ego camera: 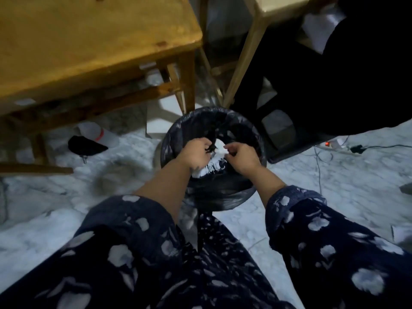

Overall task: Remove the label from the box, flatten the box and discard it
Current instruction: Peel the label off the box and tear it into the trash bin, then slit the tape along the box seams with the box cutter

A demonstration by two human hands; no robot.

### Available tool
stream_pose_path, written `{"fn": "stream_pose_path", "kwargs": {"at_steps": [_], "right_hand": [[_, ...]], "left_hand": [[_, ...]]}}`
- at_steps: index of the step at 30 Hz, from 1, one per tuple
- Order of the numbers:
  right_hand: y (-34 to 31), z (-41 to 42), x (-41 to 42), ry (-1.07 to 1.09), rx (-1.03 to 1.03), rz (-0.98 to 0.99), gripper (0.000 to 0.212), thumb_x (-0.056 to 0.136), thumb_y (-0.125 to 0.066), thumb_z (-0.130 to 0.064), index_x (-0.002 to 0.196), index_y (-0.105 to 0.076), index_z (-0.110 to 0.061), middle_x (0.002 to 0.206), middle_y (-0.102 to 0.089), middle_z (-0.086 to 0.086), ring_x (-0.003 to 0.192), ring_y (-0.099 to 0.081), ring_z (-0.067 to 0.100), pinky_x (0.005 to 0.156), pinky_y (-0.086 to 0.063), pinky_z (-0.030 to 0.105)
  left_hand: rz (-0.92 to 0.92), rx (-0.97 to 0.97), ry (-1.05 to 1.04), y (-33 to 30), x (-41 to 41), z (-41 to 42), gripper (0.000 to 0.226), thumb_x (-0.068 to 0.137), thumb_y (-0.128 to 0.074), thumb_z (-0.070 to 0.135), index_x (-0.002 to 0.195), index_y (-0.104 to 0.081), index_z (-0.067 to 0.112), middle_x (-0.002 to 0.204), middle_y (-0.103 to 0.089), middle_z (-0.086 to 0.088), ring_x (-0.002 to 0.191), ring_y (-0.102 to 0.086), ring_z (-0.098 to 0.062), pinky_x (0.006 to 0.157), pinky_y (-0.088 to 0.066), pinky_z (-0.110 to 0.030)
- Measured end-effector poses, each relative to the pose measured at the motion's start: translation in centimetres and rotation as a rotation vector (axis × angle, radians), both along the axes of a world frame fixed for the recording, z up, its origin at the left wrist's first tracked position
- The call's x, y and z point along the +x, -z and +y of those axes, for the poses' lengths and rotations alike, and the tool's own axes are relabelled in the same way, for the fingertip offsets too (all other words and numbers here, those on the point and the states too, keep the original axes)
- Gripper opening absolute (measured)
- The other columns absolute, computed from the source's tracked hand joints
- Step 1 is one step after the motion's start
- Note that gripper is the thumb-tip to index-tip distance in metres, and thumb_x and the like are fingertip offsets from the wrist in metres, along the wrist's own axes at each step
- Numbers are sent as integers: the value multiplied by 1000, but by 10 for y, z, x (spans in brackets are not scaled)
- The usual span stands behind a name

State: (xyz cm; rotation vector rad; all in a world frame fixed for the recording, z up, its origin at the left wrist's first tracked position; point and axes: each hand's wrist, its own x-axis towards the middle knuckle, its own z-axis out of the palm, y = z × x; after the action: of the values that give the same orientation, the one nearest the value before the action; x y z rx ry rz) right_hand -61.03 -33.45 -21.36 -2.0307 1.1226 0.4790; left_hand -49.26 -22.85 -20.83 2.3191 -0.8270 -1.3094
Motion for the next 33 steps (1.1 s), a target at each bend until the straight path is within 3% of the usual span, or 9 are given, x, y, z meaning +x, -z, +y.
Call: {"fn": "stream_pose_path", "kwargs": {"at_steps": [3,6,9,16,20,24,27,33], "right_hand": [[7,8,3,86,118,-28,28,91,-56,-18,117,-65,-15,114,-68,10,105,-61,23,81,-42,24],[-4,17,16,277,222,-90,24,90,-54,-14,111,-66,-13,109,-67,9,91,-58,19,76,-42,24],[-32,20,39,385,345,-154,24,92,-53,-12,113,-63,-11,101,-64,6,85,-55,17,62,-42,22],[-134,21,123,242,352,-313,16,92,-48,-8,103,-60,-12,89,-61,8,61,-51,10,33,-33,8],[-191,32,188,140,314,-399,17,96,-45,-7,105,-59,-5,74,-55,6,57,-47,12,31,-32,10],[-231,59,257,-3,227,-441,26,97,-43,-10,118,-57,-4,95,-56,10,63,-49,12,32,-33,7],[-248,81,307,-49,147,-465,27,97,-43,-13,118,-58,-5,96,-58,9,75,-52,16,34,-34,7],[-242,118,397,-35,62,-477,20,95,-47,-16,106,-63,-14,94,-64,5,80,-55,18,54,-41,22]], "left_hand": [[121,-4,-125,3,-4,5,30,94,-54,4,124,-56,2,129,-56,-11,115,-54,-22,89,-43,-17],[59,-42,-201,-8,0,9,30,90,-55,4,120,-62,4,114,-65,-10,109,-61,-26,83,-42,-21],[36,-83,-266,-35,18,11,30,90,-55,3,118,-63,5,117,-66,-15,111,-61,-28,82,-41,-21],[-116,-225,-348,-123,89,19,28,92,-49,10,115,-65,10,120,-65,-7,103,-60,-19,73,-37,-16],[-207,-319,-374,-175,148,39,26,95,-49,13,116,-64,12,113,-66,-6,95,-59,-18,65,-39,-16],[-304,-381,-424,-210,217,73,23,94,-53,15,112,-66,12,114,-68,-9,105,-62,-24,82,-44,-23],[-370,-376,-418,-228,271,103,23,94,-52,17,113,-66,14,117,-67,-6,107,-61,-22,79,-42,-21],[-475,-376,-390,-237,369,160,25,94,-51,15,114,-65,15,117,-66,-4,107,-60,-21,81,-43,-23]]}}
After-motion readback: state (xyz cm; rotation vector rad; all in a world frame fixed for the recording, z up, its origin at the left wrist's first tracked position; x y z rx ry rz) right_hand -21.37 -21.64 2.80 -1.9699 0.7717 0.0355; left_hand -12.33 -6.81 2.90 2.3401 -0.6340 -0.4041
